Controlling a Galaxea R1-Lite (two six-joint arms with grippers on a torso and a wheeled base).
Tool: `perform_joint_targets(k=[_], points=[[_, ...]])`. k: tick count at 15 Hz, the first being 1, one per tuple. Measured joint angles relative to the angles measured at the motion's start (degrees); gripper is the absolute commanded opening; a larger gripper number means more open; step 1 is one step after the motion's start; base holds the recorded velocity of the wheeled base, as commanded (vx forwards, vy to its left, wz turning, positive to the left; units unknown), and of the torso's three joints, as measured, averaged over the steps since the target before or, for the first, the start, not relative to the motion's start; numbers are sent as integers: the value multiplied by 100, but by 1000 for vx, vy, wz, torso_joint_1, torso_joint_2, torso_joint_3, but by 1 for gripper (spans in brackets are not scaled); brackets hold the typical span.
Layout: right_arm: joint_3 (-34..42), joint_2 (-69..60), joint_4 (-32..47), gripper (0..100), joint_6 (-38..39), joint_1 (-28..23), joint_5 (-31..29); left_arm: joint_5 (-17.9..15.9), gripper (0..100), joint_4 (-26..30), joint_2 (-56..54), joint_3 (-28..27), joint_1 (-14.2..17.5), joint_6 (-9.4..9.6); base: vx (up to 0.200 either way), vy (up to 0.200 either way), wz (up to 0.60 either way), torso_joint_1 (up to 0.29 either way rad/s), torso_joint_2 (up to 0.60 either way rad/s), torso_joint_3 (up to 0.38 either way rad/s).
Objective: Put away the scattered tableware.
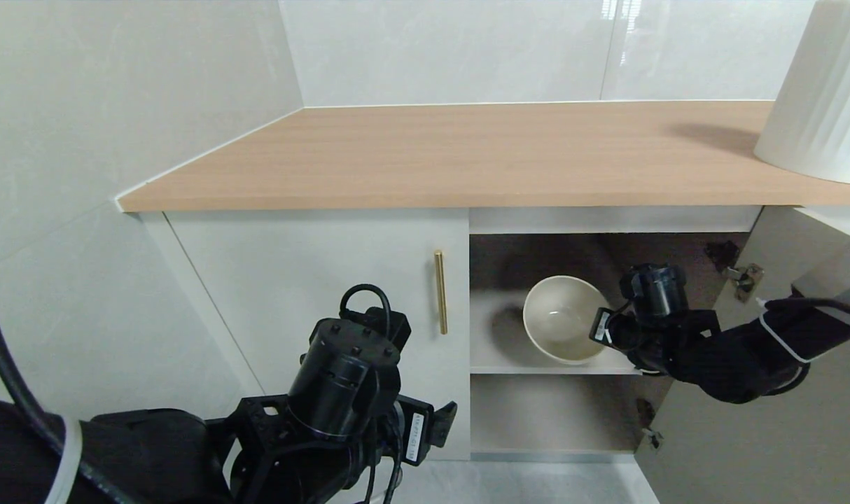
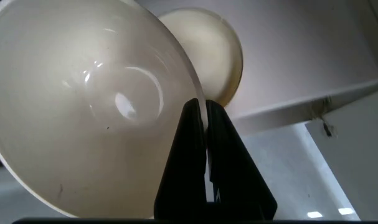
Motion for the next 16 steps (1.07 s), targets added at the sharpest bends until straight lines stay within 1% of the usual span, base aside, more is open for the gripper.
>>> perform_joint_targets(k=[4, 7, 16], points=[[-371, 408, -11, 0, 15, -266, -5, 2, 100, 0, -15, 2, 0, 0, 0, 0, 0, 0, 0, 0], [-588, 656, 5, 0, 15, -373, -9, 2, 100, 0, -15, 4, 0, 0, 0, 0, 0, 0, 0, 0], [-1012, 1069, 46, 0, 4, -408, -13, 0, 100, 0, 0, 2, 1, 2, 0, 0, 0, 0, 0, 0]])
